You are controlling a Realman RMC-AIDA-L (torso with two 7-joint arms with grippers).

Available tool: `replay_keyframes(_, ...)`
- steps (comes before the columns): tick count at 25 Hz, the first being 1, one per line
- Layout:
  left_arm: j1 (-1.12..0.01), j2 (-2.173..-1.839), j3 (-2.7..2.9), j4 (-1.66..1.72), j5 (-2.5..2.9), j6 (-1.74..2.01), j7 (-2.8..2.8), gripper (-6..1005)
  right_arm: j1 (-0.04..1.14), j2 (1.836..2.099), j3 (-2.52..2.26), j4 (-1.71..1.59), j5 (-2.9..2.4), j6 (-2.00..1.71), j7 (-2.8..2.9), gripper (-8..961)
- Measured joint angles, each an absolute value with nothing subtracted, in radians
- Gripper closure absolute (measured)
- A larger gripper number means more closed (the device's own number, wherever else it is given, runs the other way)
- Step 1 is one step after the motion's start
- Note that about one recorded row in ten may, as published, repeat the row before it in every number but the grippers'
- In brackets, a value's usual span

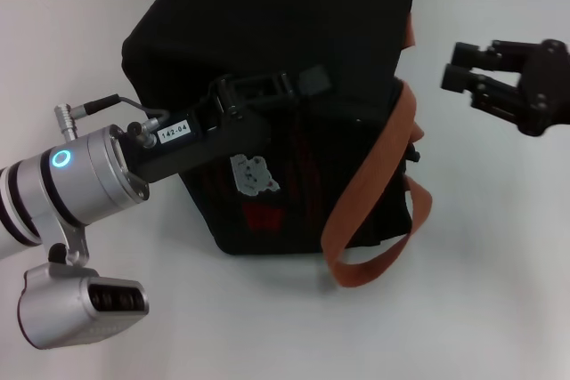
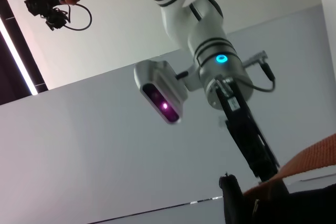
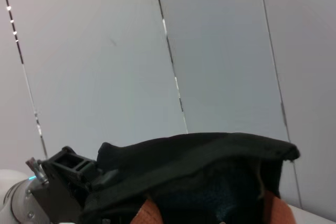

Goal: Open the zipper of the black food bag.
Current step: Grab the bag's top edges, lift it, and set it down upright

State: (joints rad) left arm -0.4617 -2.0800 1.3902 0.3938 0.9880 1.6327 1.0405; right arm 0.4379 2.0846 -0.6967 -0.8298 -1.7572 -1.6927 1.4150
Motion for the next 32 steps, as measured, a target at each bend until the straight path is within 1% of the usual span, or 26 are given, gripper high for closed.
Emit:
replay_keyframes(18, -0.46, -2.08, 1.397, 0.399, 0.98, 1.633, 1.04, 901, 0.494, 2.085, -0.884, -0.812, -1.753, -1.539, 1.384, 621)
replay_keyframes(27, -0.46, -2.08, 1.397, 0.402, 0.98, 1.635, 1.04, 900, 0.497, 2.087, -0.922, -0.816, -1.751, -1.513, 1.377, 620)
replay_keyframes(32, -0.46, -2.08, 1.397, 0.402, 0.98, 1.635, 1.04, 900, 0.5, 2.089, -0.934, -0.815, -1.724, -1.488, 1.374, 693)
